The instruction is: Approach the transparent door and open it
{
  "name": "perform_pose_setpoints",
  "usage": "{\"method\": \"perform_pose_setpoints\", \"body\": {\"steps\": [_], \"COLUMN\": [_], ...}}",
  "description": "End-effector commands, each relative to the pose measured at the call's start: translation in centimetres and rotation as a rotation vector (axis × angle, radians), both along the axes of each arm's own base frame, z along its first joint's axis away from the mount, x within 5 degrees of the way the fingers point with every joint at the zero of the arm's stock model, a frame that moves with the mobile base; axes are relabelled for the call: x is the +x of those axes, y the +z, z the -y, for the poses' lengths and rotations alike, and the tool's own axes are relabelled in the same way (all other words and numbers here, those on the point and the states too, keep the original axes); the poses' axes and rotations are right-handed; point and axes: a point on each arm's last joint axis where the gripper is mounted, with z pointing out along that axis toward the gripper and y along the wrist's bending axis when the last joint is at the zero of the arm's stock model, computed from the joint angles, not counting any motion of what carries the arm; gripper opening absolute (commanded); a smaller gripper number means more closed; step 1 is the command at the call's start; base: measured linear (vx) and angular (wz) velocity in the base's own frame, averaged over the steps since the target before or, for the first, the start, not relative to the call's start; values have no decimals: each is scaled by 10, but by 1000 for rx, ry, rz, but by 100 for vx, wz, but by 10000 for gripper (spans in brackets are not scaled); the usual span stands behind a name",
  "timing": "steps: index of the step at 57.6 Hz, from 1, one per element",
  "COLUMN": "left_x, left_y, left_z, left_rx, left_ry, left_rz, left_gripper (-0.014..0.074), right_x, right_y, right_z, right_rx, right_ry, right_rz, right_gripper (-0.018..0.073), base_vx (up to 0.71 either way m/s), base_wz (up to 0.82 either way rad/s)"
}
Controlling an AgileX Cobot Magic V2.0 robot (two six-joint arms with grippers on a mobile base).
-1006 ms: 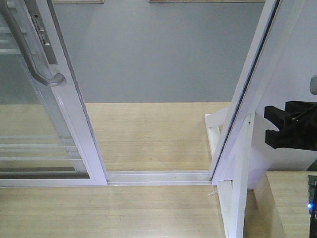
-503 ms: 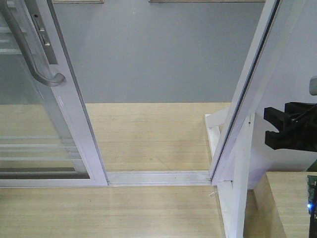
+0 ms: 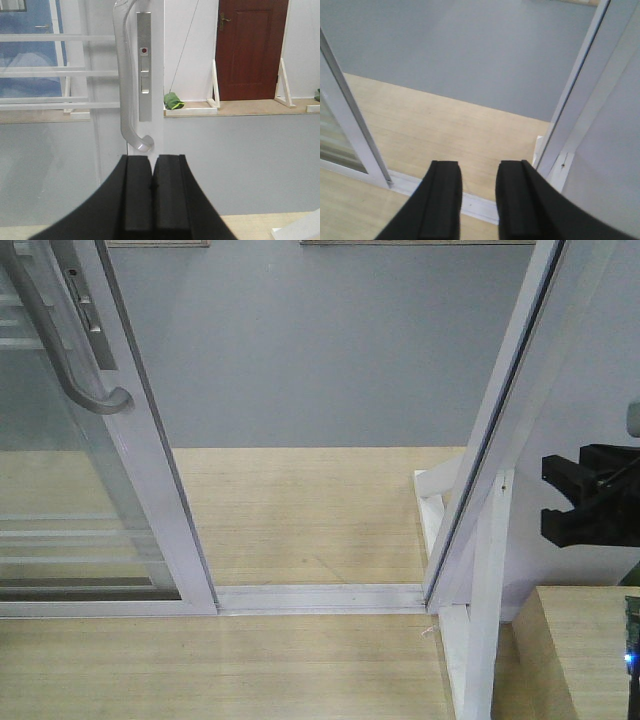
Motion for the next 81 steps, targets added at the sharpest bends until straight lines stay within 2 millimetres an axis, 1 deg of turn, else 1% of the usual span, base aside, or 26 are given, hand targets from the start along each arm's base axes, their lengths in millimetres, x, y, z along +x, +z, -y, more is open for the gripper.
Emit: {"method": "perform_pose_setpoints", "body": {"steps": [1,2,3,5,10,13,19,25,33,40,42,48,81], "left_x": [1,1,1,1,1,1,1,1,1,1,1,1,1], "left_y": [-3,-3,-3,-3,-3,-3,-3,-3,-3,-3,-3,-3,-3], "left_z": [0,0,0,0,0,0,0,0,0,0,0,0,0], "left_rx": [-14,-14,-14,-14,-14,-14,-14,-14,-14,-14,-14,-14,-14], "left_ry": [-6,-6,-6,-6,-6,-6,-6,-6,-6,-6,-6,-6,-6], "left_rz": [54,54,54,54,54,54,54,54,54,54,54,54,54], "left_gripper": [-6,-6,-6,-6,-6,-6,-6,-6,-6,-6,-6,-6,-6], "right_x": [-7,-10,-12,-19,-35,-46,-65,-81,-95,-101,-102,-101,-101], "right_y": [18,18,19,16,10,3,-14,-29,-54,-86,-89,-90,-90], "right_z": [7,8,9,11,16,21,34,40,42,42,42,42,42], "right_rx": [-21,-22,-22,-19,-27,5,14,-18,-54,-30,-15,-3,-2], "right_ry": [-38,-44,-47,-61,-82,-123,-234,-306,-356,-369,-371,-374,-374], "right_rz": [176,201,216,272,391,444,494,526,566,585,545,521,523], "right_gripper": [137,89,77,-13,-13,-10,-8,-8,-6,-6,-6,-5,-5], "base_vx": [0,0,0,0,0,0,0,0,0,0,0,0,0], "base_wz": [0,0,0,0,0,0,0,0,0,0,0,0,0]}}
